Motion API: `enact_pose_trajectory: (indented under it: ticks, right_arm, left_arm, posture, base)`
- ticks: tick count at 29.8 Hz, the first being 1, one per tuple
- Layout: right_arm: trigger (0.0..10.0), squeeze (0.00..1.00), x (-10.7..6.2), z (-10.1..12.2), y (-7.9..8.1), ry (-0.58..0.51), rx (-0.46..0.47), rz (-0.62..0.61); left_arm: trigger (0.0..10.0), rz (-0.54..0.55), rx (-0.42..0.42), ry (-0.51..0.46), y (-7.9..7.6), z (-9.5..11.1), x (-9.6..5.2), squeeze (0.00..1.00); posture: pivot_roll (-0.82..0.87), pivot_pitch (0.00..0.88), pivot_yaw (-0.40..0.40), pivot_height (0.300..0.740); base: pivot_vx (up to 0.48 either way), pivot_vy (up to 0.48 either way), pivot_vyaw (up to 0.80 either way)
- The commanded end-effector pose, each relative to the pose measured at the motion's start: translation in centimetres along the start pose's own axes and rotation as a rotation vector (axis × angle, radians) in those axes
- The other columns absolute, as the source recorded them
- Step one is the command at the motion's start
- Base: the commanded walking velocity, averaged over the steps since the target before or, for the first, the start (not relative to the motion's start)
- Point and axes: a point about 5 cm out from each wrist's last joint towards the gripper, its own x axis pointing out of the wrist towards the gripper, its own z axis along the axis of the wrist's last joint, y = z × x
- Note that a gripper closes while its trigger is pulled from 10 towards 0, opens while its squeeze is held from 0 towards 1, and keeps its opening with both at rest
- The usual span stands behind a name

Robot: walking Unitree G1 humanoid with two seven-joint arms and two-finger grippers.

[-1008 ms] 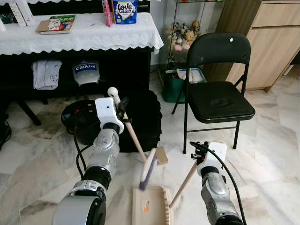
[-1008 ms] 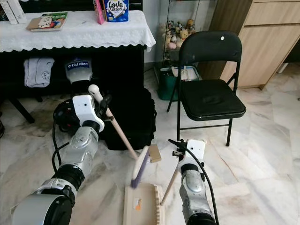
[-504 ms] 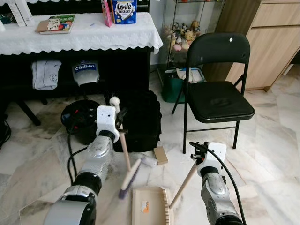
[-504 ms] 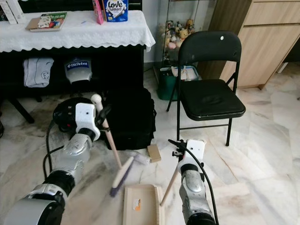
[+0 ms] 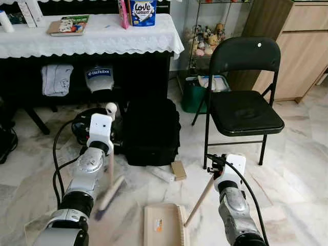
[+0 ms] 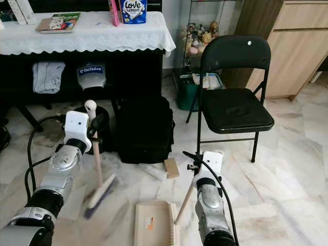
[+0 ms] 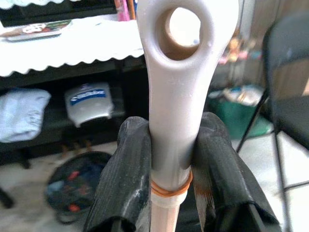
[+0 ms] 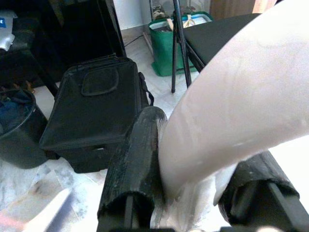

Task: Sweep floor

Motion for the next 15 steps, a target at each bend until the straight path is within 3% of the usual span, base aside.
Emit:
enact_pose_trajectory:
  ticks: [1, 7, 15]
  right_arm:
    - [10.0, 0.0, 0.2, 0.5, 0.0, -0.022, 0.004, 0.002]
    - [10.0, 0.0, 0.2, 0.5, -0.1, -0.026, 0.006, -0.001]
    - [10.0, 0.0, 0.3, 0.6, -0.2, -0.03, 0.007, -0.003]
  left_arm:
    - [10.0, -0.003, -0.078, -0.052, -0.3, 1.4, 0.6, 0.0]
    - [10.0, 0.012, -0.176, -0.067, -0.6, 1.7, 0.8, 0.0]
    - [10.0, -0.027, -0.205, -0.068, -1.8, 1.5, 0.2, 0.0]
  posture:
    - [-0.06, 0.035, -0.001, 0.74]
    - [-0.07, 0.035, 0.0, 0.74]
    - [-0.07, 0.035, 0.0, 0.74]
  base:
    - [0.0, 0.0, 0.0]
    - [0.0, 0.0, 0.0]
    - [0.0, 0.0, 0.0]
